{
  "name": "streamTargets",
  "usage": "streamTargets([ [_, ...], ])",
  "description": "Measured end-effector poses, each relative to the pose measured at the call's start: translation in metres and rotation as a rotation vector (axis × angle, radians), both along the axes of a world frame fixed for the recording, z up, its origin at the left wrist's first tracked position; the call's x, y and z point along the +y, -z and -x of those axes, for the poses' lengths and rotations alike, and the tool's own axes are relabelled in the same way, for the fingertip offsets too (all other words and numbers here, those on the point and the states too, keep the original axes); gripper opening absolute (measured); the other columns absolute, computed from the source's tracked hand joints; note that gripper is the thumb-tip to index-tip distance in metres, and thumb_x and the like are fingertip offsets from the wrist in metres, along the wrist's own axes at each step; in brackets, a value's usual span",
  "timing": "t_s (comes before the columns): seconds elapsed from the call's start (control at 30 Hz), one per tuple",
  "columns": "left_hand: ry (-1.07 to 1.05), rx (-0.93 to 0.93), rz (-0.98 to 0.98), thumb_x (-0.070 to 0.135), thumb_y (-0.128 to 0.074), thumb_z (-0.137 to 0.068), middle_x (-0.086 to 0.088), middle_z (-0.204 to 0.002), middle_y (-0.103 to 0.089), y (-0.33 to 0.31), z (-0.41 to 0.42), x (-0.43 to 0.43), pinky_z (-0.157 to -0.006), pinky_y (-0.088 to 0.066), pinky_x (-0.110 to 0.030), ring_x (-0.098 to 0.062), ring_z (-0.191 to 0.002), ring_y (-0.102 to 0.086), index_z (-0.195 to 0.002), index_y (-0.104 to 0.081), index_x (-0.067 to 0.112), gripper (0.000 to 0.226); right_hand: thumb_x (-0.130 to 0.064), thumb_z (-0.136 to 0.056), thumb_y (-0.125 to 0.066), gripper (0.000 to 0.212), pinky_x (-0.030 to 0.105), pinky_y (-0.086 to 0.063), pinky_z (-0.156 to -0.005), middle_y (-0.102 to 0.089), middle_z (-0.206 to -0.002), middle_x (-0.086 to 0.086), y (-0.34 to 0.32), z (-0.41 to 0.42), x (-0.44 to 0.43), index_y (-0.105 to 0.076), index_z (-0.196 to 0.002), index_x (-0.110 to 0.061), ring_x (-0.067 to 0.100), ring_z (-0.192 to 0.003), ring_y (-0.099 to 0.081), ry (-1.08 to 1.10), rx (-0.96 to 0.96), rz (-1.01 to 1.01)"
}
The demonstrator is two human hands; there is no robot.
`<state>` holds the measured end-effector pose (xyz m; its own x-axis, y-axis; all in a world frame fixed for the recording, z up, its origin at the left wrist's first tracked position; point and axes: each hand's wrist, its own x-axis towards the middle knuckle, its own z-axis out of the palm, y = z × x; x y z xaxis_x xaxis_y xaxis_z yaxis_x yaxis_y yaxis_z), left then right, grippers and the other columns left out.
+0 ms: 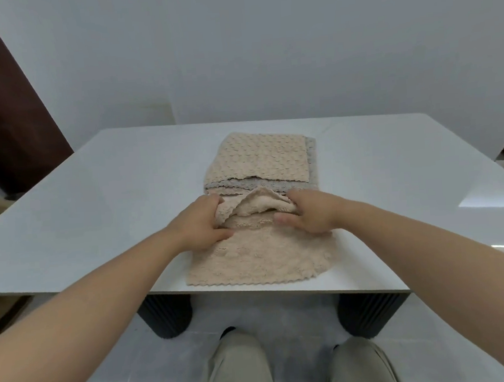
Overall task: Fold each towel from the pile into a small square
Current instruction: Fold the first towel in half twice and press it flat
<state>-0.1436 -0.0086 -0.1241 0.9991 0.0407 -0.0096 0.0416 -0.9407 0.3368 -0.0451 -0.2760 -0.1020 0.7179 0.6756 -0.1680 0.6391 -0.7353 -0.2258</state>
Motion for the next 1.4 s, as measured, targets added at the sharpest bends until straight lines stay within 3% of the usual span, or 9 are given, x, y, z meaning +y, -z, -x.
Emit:
streamTargets([
  [0.2,-0.012,-0.105,0.121,0.038,-0.078,-0.085,0.002,-0.123,-0.058,-0.012,0.001,0.005,-0.09,-0.042,-0.026,-0.013,-0.109,-0.055,-0.134,-0.053,0.019,0.058,-0.061,-0.101,-0.028,0.038,0.039,-0.047,-0.066,-0.05,-0.095,-0.005,0.003,0.006,-0.006,-0.036,-0.1,-0.024,0.023,-0.077,-0.056,0.068,-0.314,0.007],
  [0.47,-0.047,-0.225,0.146,0.022,-0.065,-0.096,0.009,-0.097,-0.067,-0.024,0.003,0.016,-0.076,-0.046,-0.023,-0.013,-0.096,-0.064,-0.099,-0.059,0.024,0.007,-0.055,-0.102,-0.039,0.035,0.039,-0.05,-0.065,-0.055,-0.093,0.0,-0.006,0.002,-0.006,-0.032,-0.106,-0.021,0.027,-0.074,-0.059,0.116,-0.349,-0.053],
  [0.57,-0.07,-0.216,0.151,0.023,-0.068,-0.095,0.01,-0.094,-0.067,-0.023,0.002,0.017,-0.073,-0.048,-0.024,-0.014,-0.09,-0.065,-0.097,-0.06,0.025,0.008,-0.053,-0.101,-0.041,0.034,0.039,-0.051,-0.064,-0.056,-0.091,0.0,-0.011,0.0,-0.007,-0.033,-0.108,-0.021,0.027,-0.073,-0.059,0.12,-0.348,-0.057],
  [0.77,-0.024,-0.076,0.072,0.044,-0.077,-0.086,0.012,-0.117,-0.063,-0.015,0.001,0.005,-0.081,-0.045,-0.028,-0.007,-0.086,-0.059,-0.129,-0.06,0.028,0.049,-0.054,-0.1,-0.049,0.035,0.035,-0.043,-0.061,-0.055,-0.099,0.0,-0.013,0.002,-0.013,-0.035,-0.102,-0.022,0.023,-0.075,-0.055,0.066,-0.362,0.025],
  [0.93,-0.017,-0.131,-0.062,0.039,-0.07,-0.092,0.01,-0.096,-0.067,-0.014,-0.002,0.002,-0.076,-0.051,-0.035,-0.018,-0.089,-0.063,-0.094,-0.069,0.027,0.012,-0.063,-0.092,-0.056,0.046,0.037,-0.05,-0.069,-0.051,-0.105,0.0,-0.018,0.004,-0.019,-0.044,-0.103,-0.02,0.023,-0.082,-0.055,0.059,-0.337,0.05],
  [1.0,-0.067,-0.195,-0.038,0.034,-0.067,-0.092,0.009,-0.093,-0.066,-0.019,-0.003,0.002,-0.076,-0.051,-0.035,-0.018,-0.088,-0.062,-0.088,-0.07,0.028,0.008,-0.053,-0.094,-0.061,0.039,0.039,-0.051,-0.072,-0.05,-0.109,0.0,-0.019,0.003,-0.021,-0.047,-0.108,-0.019,0.024,-0.085,-0.055,0.079,-0.28,0.014],
  [1.07,-0.131,-0.258,0.0,0.033,-0.067,-0.093,0.008,-0.096,-0.065,-0.025,-0.005,0.003,-0.079,-0.049,-0.035,-0.017,-0.089,-0.06,-0.091,-0.071,0.029,0.006,-0.024,-0.095,-0.061,0.023,0.041,-0.053,-0.075,-0.049,-0.111,0.002,-0.02,0.002,-0.022,-0.048,-0.113,-0.019,0.025,-0.089,-0.055,0.11,-0.234,-0.046],
  [1.17,-0.208,-0.321,0.074,0.038,-0.067,-0.093,0.012,-0.1,-0.064,-0.034,-0.006,0.002,-0.079,-0.046,-0.033,-0.015,-0.089,-0.06,-0.095,-0.073,0.031,0.009,0.008,-0.083,-0.049,0.041,0.047,-0.055,-0.077,-0.048,-0.104,0.004,-0.023,0.006,-0.021,-0.046,-0.115,-0.018,0.028,-0.088,-0.055,0.157,-0.233,-0.109],
  [1.4,-0.272,-0.339,0.402,0.024,-0.067,-0.096,0.01,-0.098,-0.071,-0.051,-0.007,-0.006,-0.068,-0.062,-0.039,-0.017,-0.054,-0.072,-0.089,-0.07,0.021,0.008,0.008,-0.082,-0.039,0.04,0.043,-0.051,-0.064,-0.055,-0.092,0.009,-0.023,0.008,-0.017,-0.045,-0.116,-0.012,0.031,-0.08,-0.055,0.207,-0.291,-0.198],
])
